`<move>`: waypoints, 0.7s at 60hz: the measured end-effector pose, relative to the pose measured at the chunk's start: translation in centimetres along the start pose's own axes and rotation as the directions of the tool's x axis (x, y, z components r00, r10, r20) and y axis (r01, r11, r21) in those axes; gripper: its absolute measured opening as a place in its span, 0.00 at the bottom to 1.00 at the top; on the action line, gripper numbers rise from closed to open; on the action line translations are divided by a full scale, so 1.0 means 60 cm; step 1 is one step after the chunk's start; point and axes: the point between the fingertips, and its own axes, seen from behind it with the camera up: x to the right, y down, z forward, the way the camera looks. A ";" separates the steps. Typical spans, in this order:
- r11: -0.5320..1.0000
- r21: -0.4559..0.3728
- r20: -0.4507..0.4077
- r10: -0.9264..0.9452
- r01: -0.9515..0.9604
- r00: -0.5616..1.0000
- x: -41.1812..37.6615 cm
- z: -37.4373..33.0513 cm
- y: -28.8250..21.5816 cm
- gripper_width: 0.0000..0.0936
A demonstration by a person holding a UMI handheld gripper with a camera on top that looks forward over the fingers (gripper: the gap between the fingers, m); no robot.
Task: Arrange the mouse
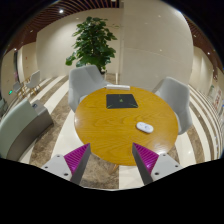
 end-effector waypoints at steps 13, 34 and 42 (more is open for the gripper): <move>0.999 0.004 -0.094 0.036 -0.036 0.995 0.096 0.012 0.013 0.93; 0.997 0.010 -0.175 0.083 -0.083 0.981 0.260 0.039 0.069 0.93; 0.997 0.045 -0.180 0.075 -0.068 0.981 0.287 0.071 0.075 0.93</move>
